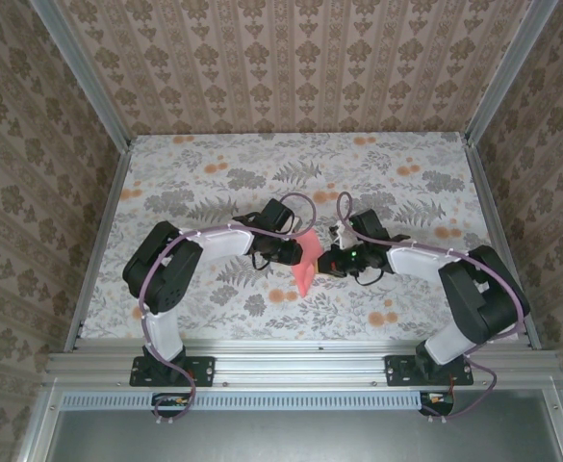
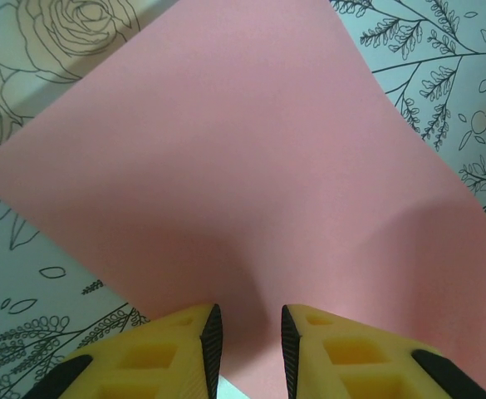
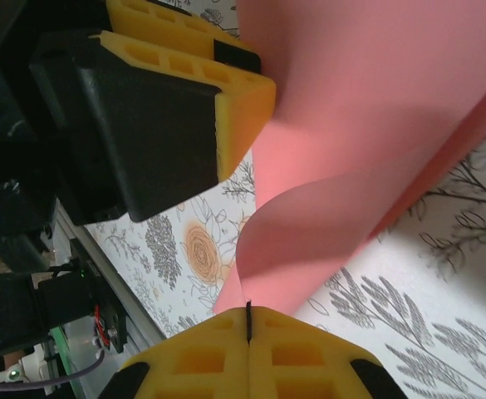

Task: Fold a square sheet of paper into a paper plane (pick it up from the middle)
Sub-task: Third fold the triangle at the center of the table.

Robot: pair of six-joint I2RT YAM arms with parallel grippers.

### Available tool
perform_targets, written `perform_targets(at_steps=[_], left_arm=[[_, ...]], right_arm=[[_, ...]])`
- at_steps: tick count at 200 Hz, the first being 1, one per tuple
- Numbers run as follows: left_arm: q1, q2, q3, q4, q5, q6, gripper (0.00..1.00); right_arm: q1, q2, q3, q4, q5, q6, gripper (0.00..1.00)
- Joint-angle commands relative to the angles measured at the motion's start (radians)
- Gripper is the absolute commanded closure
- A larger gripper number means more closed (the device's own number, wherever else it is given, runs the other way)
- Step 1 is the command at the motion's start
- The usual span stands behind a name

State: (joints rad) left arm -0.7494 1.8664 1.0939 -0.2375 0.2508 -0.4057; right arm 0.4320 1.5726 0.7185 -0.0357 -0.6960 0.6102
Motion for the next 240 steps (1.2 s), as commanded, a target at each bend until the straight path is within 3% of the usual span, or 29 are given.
perform_targets(at_steps=[1, 70, 240], left_arm=[[0.009, 0.031, 0.001, -0.025, 0.024, 0.021, 0.71], [0.025, 0.036, -0.017, 0.003, 0.06, 0.013, 0.71], [0.079, 0.03, -0.062, 0.089, 0.172, -0.046, 0.71]], right_arm=[[0.014, 0.048, 0.037, 0.079, -0.014, 0.053, 1.0], [0.059, 0.163, 0.109, 0.09, 0.047, 0.069, 1.0], [0.093, 0.251, 0.156, 0.064, 0.118, 0.059, 1.0]])
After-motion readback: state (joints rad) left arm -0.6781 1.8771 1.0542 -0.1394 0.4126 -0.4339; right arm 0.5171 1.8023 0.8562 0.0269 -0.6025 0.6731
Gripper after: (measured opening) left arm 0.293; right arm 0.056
